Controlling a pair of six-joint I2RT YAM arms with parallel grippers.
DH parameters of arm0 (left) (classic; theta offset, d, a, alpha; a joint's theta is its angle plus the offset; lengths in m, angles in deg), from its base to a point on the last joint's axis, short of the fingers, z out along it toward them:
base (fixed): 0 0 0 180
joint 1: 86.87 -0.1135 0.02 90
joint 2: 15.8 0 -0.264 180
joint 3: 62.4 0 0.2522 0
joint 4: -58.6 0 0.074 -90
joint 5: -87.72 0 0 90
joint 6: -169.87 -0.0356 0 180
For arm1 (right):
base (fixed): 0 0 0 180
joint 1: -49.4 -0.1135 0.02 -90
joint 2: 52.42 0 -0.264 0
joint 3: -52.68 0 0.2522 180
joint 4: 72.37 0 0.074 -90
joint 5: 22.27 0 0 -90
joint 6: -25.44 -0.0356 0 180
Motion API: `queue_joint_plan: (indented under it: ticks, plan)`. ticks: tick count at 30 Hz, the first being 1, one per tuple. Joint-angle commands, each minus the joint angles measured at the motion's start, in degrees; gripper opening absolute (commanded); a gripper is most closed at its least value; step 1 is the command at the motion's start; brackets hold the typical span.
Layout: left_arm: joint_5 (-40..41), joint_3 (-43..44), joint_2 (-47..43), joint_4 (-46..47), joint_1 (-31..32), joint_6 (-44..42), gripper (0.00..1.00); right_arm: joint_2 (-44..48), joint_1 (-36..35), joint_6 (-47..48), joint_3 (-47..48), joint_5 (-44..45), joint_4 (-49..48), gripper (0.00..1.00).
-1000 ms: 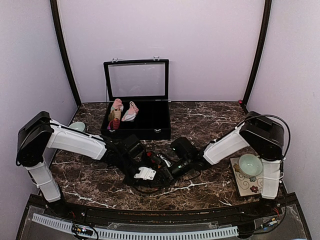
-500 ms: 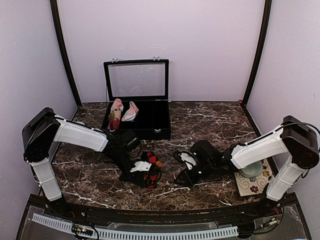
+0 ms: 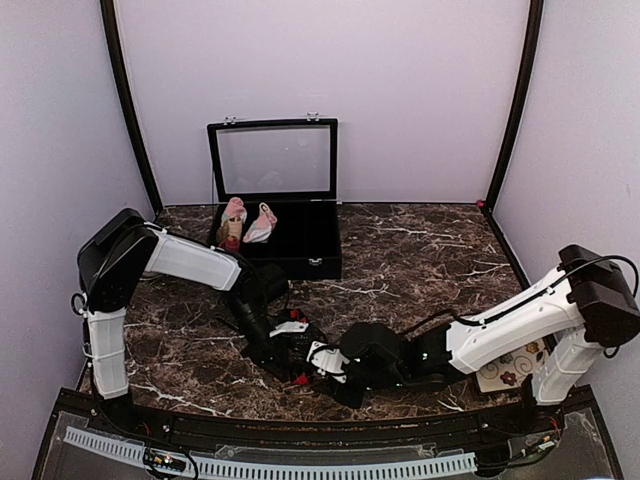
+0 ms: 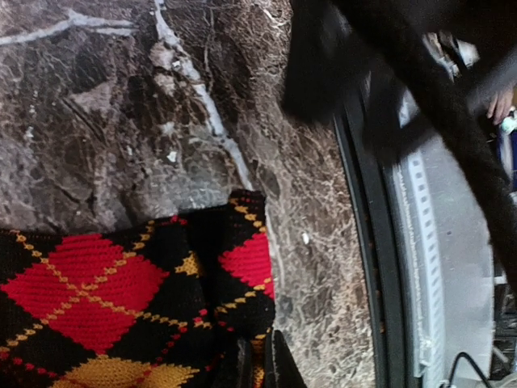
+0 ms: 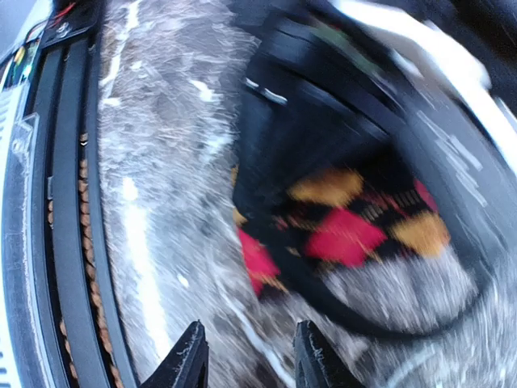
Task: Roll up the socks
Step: Pick up the sock from the center of the board.
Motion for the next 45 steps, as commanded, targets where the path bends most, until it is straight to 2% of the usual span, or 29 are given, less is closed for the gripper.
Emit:
queue_joint_plan:
  ticks: [1,11,23,26,31,33,35,38,45]
  plan:
    - [-0.7,1.1,3.7,-9.0,-0.4,0.4,0.02,-4.9,-3.1,8.4,5.5,4.7,-0.1,0.37]
    - [0.1,1.4,5.5,-9.7,-1.5,0.3,0.03,-12.6,-3.3,18.0,11.4,4.0,-3.0,0.38]
    - [0.7,2.7,6.0,-9.9,-1.6,0.3,0.06,-17.9,-1.1,18.2,13.1,2.4,-5.7,0.34]
    - [0.9,2.8,6.0,-10.0,-1.7,0.1,0.06,-18.4,-0.4,17.4,13.0,1.6,-5.4,0.27]
    - [0.8,3.5,5.8,-10.8,-1.8,-0.3,0.13,-19.4,1.1,14.8,12.1,-0.4,-4.0,0.02]
    - [0.8,3.6,4.9,-10.7,-1.9,0.0,0.15,-19.5,1.4,13.5,11.2,-1.3,-4.2,0.0]
    - [1.4,2.9,2.5,-9.3,-2.1,1.0,0.21,-19.5,1.6,11.8,10.4,-2.3,-4.0,0.0]
    - [1.9,0.3,-2.9,-4.2,-3.1,4.3,0.35,-19.5,1.9,8.0,9.3,-4.7,-3.0,0.0]
    - [10.8,-8.1,-20.0,9.6,-5.4,9.2,0.37,-20.7,4.1,-2.4,11.3,-14.3,3.5,0.0]
